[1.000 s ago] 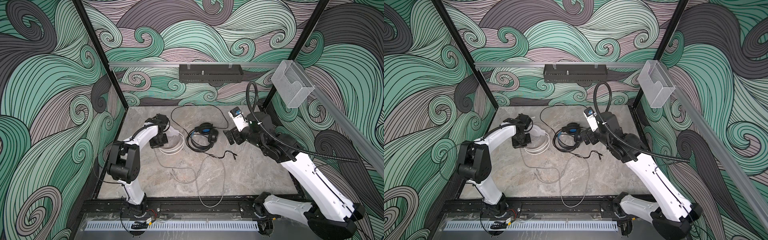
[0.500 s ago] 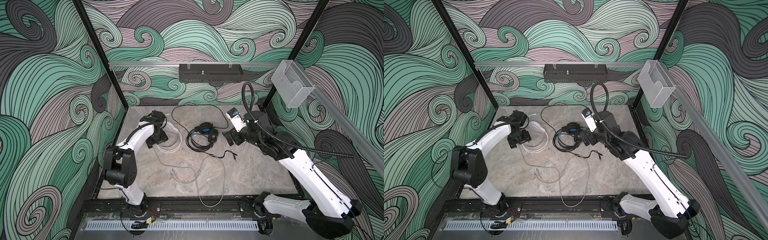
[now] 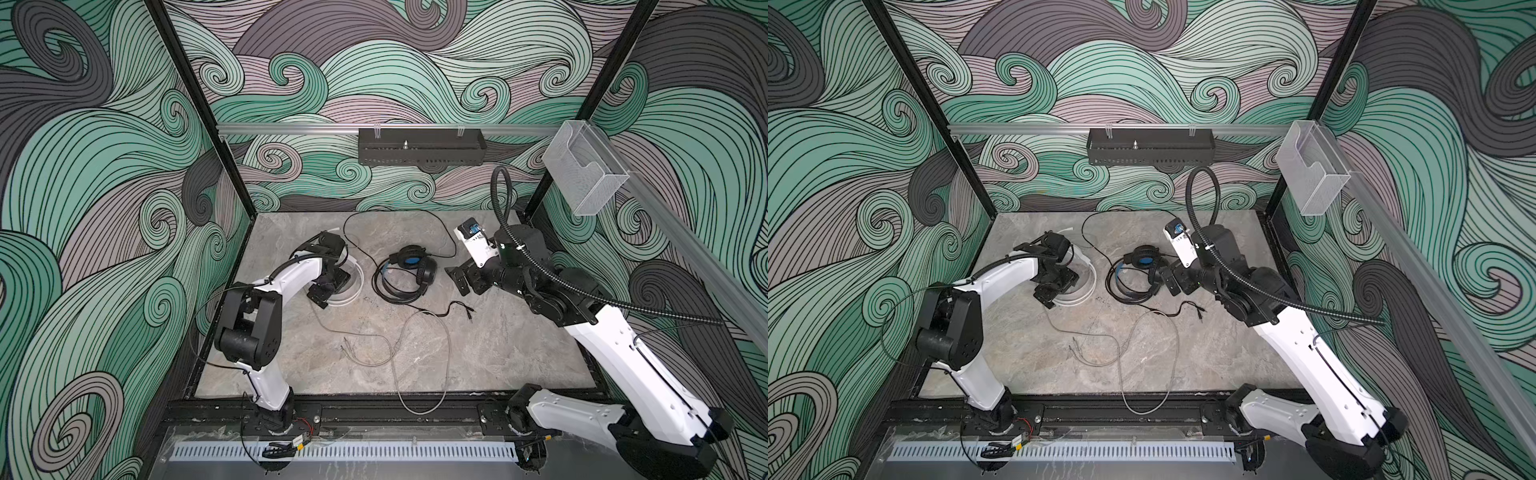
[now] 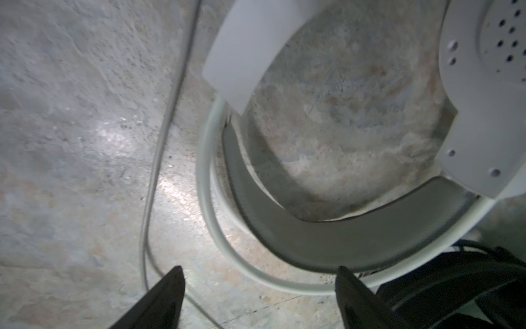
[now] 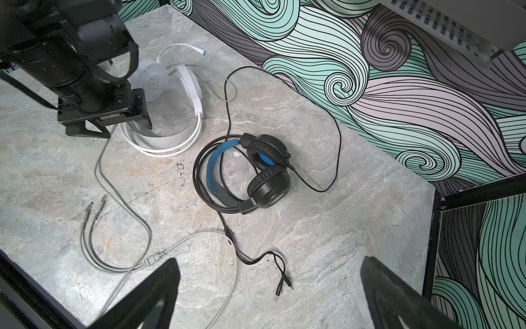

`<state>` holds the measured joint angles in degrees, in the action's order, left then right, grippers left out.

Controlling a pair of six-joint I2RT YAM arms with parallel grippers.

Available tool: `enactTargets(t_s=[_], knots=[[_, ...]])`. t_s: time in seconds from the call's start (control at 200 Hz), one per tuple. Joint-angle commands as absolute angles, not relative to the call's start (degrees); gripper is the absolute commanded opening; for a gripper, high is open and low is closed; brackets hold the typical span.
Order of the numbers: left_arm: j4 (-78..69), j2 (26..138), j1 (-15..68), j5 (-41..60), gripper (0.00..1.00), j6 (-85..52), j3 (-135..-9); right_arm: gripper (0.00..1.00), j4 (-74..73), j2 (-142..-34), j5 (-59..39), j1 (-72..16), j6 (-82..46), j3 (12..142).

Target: Wrap the headphones

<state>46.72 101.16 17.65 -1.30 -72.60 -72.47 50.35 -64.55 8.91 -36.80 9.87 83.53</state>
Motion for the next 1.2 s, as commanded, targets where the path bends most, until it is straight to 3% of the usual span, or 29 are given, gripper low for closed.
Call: enactTargets(t_s=[0.0,0.26,0.345,0.44,0.705,0.806,1.001,1.196], knots=[[44.80,103.77,17.35,-0.40,0.85,-78.11,-74.08,1.00,50.38,-63.47,8.47,-37.24,9.76,83.18],[41.46,107.71,18.78,0.50,0.81,-82.02,-73.07,1.00,50.39,-62.80,8.69,-37.36,10.02,82.37],[42.09,109.85,19.34,0.14,0.69,-81.35,-74.60,1.00,50.23,-63.10,8.91,-37.72,10.34,82.69],[42.19,111.09,19.36,0.50,0.47,-80.56,-74.32,1.00,50.34,-63.17,9.77,-37.97,10.80,83.06],[44.34,108.82,16.59,-1.54,0.17,-68.39,-74.57,1.00,50.36,-62.19,11.68,-38.14,11.97,82.71],[46.75,108.89,13.75,1.24,0.00,-57.11,-79.03,1.00,50.48,-61.83,12.08,-38.16,12.22,82.70],[61.29,109.71,12.48,-2.78,0.00,-32.34,-95.07,1.00,51.18,-61.96,11.43,-38.19,11.49,82.75],[71.55,111.58,12.62,-3.77,0.00,-11.31,-101.36,0.99,52.25,-62.64,10.48,-38.17,10.59,83.21]])
